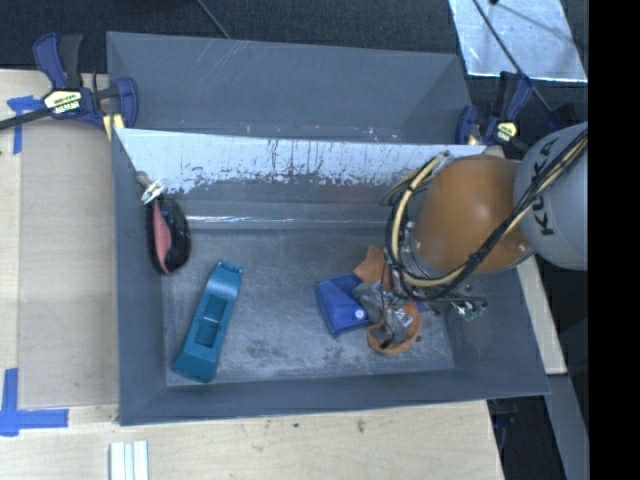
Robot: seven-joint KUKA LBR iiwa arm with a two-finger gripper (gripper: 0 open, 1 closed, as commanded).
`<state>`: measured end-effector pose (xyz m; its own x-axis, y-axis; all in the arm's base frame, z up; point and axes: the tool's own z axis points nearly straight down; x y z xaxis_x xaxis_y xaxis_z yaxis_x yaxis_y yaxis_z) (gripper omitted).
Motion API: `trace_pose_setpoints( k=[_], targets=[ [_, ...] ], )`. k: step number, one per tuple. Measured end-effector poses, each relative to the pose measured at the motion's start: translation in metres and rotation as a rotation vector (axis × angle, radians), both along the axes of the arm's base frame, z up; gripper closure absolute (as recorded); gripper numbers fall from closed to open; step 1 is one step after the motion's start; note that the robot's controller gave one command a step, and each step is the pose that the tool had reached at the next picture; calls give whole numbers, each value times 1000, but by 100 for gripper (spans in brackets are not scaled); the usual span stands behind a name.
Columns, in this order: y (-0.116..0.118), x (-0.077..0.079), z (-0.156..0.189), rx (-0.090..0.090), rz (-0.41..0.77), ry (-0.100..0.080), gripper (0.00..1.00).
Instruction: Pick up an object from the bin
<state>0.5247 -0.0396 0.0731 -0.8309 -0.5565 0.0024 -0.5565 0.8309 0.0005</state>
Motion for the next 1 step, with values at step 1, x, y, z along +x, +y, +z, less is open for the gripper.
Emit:
trace_pose_setpoints(
  k=[1],
  targets=[
    [14,-8,45,1,96,-5,100]
  ],
)
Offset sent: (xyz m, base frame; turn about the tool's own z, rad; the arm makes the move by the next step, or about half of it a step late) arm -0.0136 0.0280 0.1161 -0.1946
